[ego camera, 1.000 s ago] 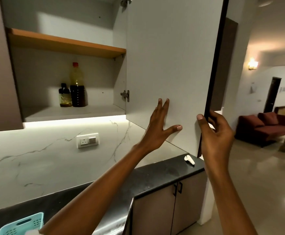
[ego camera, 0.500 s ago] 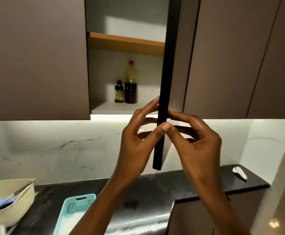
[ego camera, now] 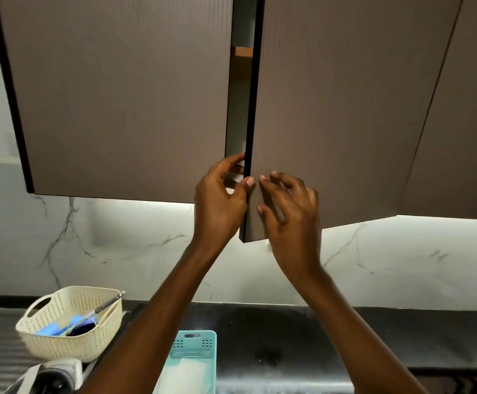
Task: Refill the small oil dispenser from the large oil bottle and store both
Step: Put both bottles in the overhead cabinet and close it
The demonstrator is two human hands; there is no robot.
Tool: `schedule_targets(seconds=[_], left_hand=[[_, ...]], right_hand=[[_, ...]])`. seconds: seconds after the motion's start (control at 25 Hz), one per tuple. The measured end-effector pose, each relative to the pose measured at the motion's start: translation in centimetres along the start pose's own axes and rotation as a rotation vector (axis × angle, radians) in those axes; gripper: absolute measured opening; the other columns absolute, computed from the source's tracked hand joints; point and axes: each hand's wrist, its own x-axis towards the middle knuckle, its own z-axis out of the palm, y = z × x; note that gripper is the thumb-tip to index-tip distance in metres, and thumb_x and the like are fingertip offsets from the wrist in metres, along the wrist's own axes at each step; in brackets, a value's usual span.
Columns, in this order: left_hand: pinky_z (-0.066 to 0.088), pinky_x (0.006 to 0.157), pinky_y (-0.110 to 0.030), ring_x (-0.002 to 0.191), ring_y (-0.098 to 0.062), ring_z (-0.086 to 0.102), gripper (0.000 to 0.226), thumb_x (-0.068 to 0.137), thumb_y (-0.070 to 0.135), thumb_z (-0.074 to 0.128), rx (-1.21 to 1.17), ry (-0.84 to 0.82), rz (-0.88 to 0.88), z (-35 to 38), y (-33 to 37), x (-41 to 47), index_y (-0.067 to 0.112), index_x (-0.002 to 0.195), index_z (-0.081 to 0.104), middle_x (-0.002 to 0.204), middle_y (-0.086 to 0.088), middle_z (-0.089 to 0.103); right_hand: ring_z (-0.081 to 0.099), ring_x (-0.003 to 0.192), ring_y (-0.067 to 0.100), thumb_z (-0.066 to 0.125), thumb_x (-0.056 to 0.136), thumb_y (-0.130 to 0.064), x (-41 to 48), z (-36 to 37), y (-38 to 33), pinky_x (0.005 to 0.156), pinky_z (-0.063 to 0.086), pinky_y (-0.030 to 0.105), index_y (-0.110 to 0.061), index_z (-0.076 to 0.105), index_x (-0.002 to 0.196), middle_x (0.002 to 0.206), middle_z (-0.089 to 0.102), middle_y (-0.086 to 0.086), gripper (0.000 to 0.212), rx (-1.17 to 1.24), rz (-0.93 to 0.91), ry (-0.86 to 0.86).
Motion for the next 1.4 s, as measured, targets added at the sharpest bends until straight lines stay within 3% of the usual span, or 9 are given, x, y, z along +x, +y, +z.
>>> schedule_targets(seconds=[0.2, 0.32, 0.48, 0.64, 0.76, 1.0, 1.2, 1.32, 1.4], left_hand=[[0.056, 0.088, -0.017, 0.107, -0.009, 0.064, 0.046, 0.100, 0.016, 0.073, 0.098, 0.034, -0.004, 0.3, -3.7, 4.2, 0.021, 0.144, 0.064, 0.130, 0.004, 0.064], [0.059, 0.089, -0.024, 0.105, -0.017, 0.068, 0.051, 0.100, 0.009, 0.072, 0.126, 0.096, 0.043, 1.3, -5.6, 5.8, 0.023, 0.148, 0.062, 0.123, -0.002, 0.063], [0.050, 0.073, -0.004, 0.096, -0.012, 0.063, 0.065, 0.102, 0.006, 0.069, 0.276, 0.109, 0.112, 2.3, -7.9, 8.0, 0.029, 0.159, 0.049, 0.117, 0.002, 0.055], [0.062, 0.073, -0.029, 0.091, -0.017, 0.064, 0.077, 0.103, 0.016, 0.071, 0.458, 0.015, 0.199, 2.7, -10.1, 10.0, 0.034, 0.166, 0.032, 0.121, -0.001, 0.050], [0.064, 0.069, -0.040, 0.088, -0.023, 0.068, 0.035, 0.106, 0.051, 0.060, 0.320, 0.040, 0.040, 3.7, -9.3, 10.5, 0.029, 0.132, 0.050, 0.106, -0.001, 0.059], [0.064, 0.075, -0.053, 0.078, -0.022, 0.066, 0.047, 0.100, 0.078, 0.043, 0.133, 0.086, -0.108, 4.8, -8.8, 10.2, 0.031, 0.099, 0.047, 0.093, -0.004, 0.063], [0.064, 0.076, -0.053, 0.082, -0.020, 0.068, 0.039, 0.102, 0.073, 0.047, 0.267, 0.112, -0.001, 5.0, -9.6, 10.7, 0.034, 0.104, 0.047, 0.098, -0.003, 0.064], [0.062, 0.077, -0.039, 0.084, 0.000, 0.057, 0.036, 0.109, 0.038, 0.060, 0.449, 0.020, 0.131, 4.4, -10.8, 11.1, 0.028, 0.141, 0.048, 0.116, 0.005, 0.059], [0.058, 0.082, -0.037, 0.095, -0.012, 0.053, 0.056, 0.105, 0.022, 0.066, 0.522, -0.050, 0.197, 3.8, -11.3, 11.5, 0.026, 0.154, 0.038, 0.131, -0.009, 0.054]], right_hand=[[0.022, 0.160, 0.041, 0.074, 0.087, -0.060, 2.0, 4.7, 2.4, 0.119, 0.034, 0.068, -0.029, 0.037, 0.165, 0.175, 0.022, 0.010, 0.092, -0.307, 0.105, -0.117], [0.004, 0.163, 0.040, 0.071, 0.087, -0.069, 3.7, 6.5, 4.0, 0.123, 0.022, 0.071, -0.034, 0.015, 0.170, 0.178, -0.001, 0.009, 0.106, -0.375, 0.194, -0.248], [-0.001, 0.163, 0.042, 0.067, 0.089, -0.068, 4.7, 8.8, 5.1, 0.123, 0.024, 0.071, -0.033, 0.003, 0.170, 0.178, -0.010, 0.009, 0.109, -0.503, 0.179, -0.330], [-0.006, 0.163, 0.041, 0.070, 0.092, -0.060, 5.6, 10.2, 6.0, 0.123, 0.021, 0.072, -0.035, -0.004, 0.169, 0.177, -0.017, 0.009, 0.109, -0.576, 0.190, -0.404], [-0.007, 0.163, 0.043, 0.071, 0.091, -0.062, 5.8, 11.3, 6.7, 0.122, 0.020, 0.075, -0.036, -0.005, 0.169, 0.177, -0.017, 0.010, 0.112, -0.610, 0.181, -0.413], [-0.009, 0.162, 0.044, 0.069, 0.091, -0.063, 5.8, 12.0, 7.7, 0.120, 0.018, 0.076, -0.037, -0.005, 0.169, 0.177, -0.018, 0.009, 0.110, -0.649, 0.153, -0.412], [-0.006, 0.162, 0.045, 0.069, 0.092, -0.064, 5.8, 12.2, 8.1, 0.120, 0.020, 0.076, -0.036, -0.004, 0.169, 0.177, -0.015, 0.009, 0.110, -0.650, 0.140, -0.401], [-0.006, 0.162, 0.045, 0.068, 0.092, -0.063, 5.8, 12.0, 8.0, 0.119, 0.021, 0.076, -0.036, -0.003, 0.169, 0.177, -0.014, 0.010, 0.109, -0.661, 0.142, -0.407], [-0.005, 0.162, 0.045, 0.071, 0.091, -0.062, 5.7, 11.9, 8.0, 0.119, 0.022, 0.077, -0.037, -0.003, 0.169, 0.177, -0.013, 0.010, 0.110, -0.662, 0.141, -0.399]])
